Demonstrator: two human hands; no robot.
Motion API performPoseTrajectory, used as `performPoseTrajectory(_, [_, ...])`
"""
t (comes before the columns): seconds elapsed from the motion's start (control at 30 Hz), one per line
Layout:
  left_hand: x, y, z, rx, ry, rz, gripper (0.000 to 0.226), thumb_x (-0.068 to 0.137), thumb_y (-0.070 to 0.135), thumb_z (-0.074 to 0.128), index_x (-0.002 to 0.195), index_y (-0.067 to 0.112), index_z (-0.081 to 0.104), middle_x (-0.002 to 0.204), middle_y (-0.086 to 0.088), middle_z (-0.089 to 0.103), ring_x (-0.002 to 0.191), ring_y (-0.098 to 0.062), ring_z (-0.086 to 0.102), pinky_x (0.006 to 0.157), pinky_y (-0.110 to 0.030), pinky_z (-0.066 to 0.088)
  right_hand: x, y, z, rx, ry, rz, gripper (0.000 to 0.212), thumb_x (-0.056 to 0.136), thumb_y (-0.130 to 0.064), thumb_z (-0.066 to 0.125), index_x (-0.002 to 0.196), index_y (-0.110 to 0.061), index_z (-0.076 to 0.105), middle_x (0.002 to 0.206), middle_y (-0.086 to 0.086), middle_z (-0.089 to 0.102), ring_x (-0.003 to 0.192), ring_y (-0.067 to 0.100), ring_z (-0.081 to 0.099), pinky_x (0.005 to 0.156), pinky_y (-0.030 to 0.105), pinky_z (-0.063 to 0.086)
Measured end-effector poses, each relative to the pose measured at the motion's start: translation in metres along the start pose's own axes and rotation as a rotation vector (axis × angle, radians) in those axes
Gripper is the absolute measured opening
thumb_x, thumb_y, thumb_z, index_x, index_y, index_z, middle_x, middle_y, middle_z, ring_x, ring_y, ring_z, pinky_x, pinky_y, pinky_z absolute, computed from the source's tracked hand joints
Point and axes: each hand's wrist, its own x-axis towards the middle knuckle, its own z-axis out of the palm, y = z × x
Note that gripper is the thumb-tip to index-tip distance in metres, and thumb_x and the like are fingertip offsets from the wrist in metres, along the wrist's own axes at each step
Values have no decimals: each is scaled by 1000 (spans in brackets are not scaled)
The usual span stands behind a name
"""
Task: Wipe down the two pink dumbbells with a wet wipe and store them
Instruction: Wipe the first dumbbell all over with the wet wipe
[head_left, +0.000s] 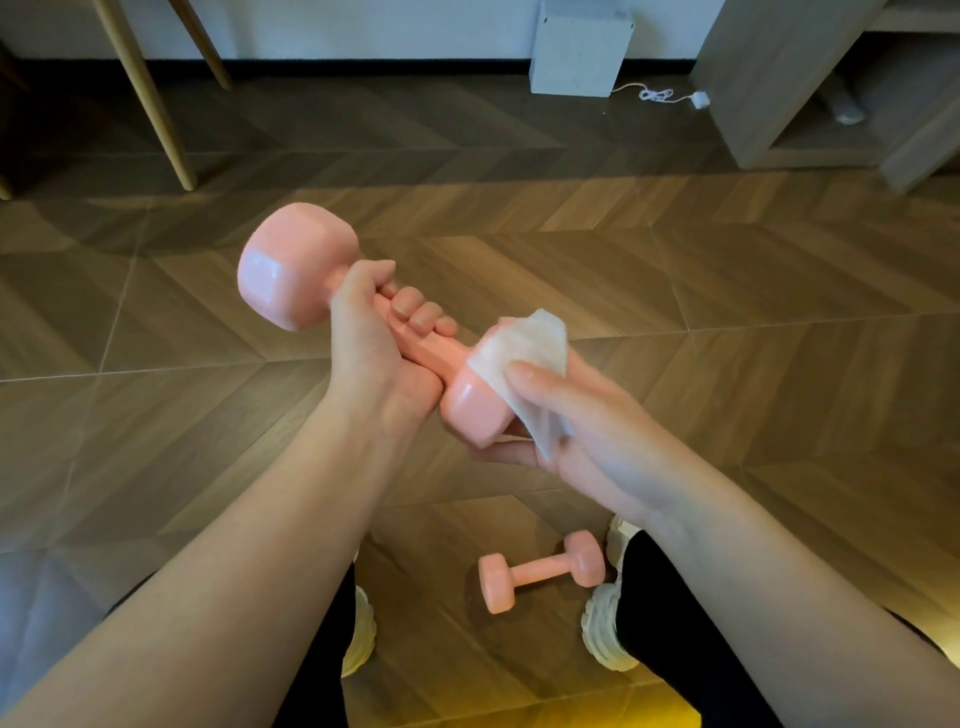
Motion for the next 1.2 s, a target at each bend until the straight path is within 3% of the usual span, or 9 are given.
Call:
performPoseTrajectory(0.2, [-3, -6, -1, 40, -20, 14, 30, 92, 18, 49, 67, 20, 32, 49, 7, 25, 39, -11, 25, 43, -21, 32, 0, 9, 5, -113, 138, -16, 61, 74, -30, 77, 129, -35, 52, 126, -1, 63, 112, 17, 66, 83, 34, 58])
performPoseTrajectory(0.33, [-3, -7, 1, 64, -42, 23, 30, 92, 17, 49, 66, 20, 33, 49, 6, 25, 39, -12, 25, 43, -22, 32, 2, 8, 7, -66, 153, -3, 54, 81, -36, 68, 132, -29, 50, 127, 6, 63, 107, 24, 67, 80, 46, 58])
performPoseTrajectory(0.47, [-2, -4, 1, 37, -41, 23, 31, 91, 16, 50, 64, 20, 34, 49, 6, 25, 39, -12, 25, 43, -20, 33, -2, -5, -4, 3, 12, 95, 58, 80, -39, 69, 135, -28, 53, 123, 8, 65, 99, 22, 66, 83, 50, 56])
performPoseTrajectory(0.6, [-4, -11, -1, 76, -56, 11, 33, 90, 16, 50, 63, 21, 34, 48, 6, 25, 39, -12, 25, 43, -21, 33, -2, -4, 0, 1, 66, 178, 78, 62, -57, 78, 131, -27, 56, 122, 8, 68, 99, 25, 68, 74, 47, 59])
performPoseTrajectory(0.7, [-6, -16, -1, 132, -64, 13, 33, 91, 16, 50, 63, 21, 34, 48, 6, 25, 39, -12, 25, 42, -21, 33, -1, 3, 5, -41, 164, 149, 71, 64, -43, 83, 126, -26, 56, 120, 11, 68, 96, 23, 69, 70, 44, 60])
performPoseTrajectory(0.87, [-2, -8, 2, 77, -64, 24, 31, 92, 17, 50, 65, 21, 35, 48, 8, 26, 39, -10, 25, 42, -21, 33, -4, -3, -4, 12, 59, 84, 54, 78, -26, 75, 128, -22, 54, 117, 13, 68, 102, 28, 70, 83, 51, 59])
performPoseTrajectory(1.0, [-3, -10, 2, 47, -64, 10, 32, 91, 16, 50, 63, 21, 35, 46, 7, 27, 38, -11, 26, 42, -21, 34, -3, 0, -2, -8, 130, 90, 53, 82, -43, 70, 125, -16, 57, 124, 26, 61, 100, 31, 70, 79, 52, 59])
performPoseTrajectory(1.1, [-5, -14, 2, 83, -59, 11, 33, 91, 16, 50, 62, 21, 35, 47, 7, 27, 38, -11, 26, 42, -21, 34, -1, 5, 3, -51, 193, 90, 52, 80, -53, 68, 119, -21, 59, 115, 22, 66, 91, 28, 70, 74, 48, 61])
performPoseTrajectory(1.2, [-4, -12, 2, 72, -54, 8, 32, 91, 15, 50, 63, 21, 35, 46, 7, 27, 38, -11, 26, 42, -21, 34, 0, 2, 2, -21, 160, 113, 67, 72, -58, 72, 125, -20, 56, 111, 17, 67, 91, 26, 70, 75, 48, 61])
